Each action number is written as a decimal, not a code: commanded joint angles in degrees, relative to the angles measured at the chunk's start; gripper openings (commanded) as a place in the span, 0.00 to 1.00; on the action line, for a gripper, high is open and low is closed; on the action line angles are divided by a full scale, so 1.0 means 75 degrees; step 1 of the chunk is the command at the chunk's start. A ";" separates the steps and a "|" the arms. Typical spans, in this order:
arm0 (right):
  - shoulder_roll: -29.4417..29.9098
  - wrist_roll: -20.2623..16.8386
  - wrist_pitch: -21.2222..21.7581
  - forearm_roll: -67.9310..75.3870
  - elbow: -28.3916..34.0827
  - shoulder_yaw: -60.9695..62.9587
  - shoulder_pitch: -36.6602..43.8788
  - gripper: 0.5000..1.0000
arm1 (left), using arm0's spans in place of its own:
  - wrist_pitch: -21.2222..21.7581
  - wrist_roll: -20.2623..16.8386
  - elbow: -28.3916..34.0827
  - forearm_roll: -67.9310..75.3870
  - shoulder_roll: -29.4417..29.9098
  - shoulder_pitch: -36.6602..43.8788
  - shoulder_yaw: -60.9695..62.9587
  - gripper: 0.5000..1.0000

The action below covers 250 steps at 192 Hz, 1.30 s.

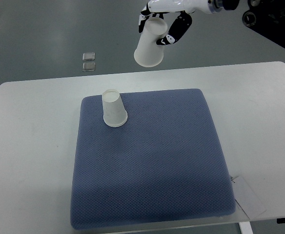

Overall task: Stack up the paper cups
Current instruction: 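Lower the held cup onto the upside-down cup on the pad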

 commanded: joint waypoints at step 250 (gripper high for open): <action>0.2819 -0.0248 -0.0236 -0.0322 -0.1453 -0.0671 -0.0255 0.20 | 0.0000 0.0000 -0.0009 0.0000 0.0000 -0.0001 -0.0007 1.00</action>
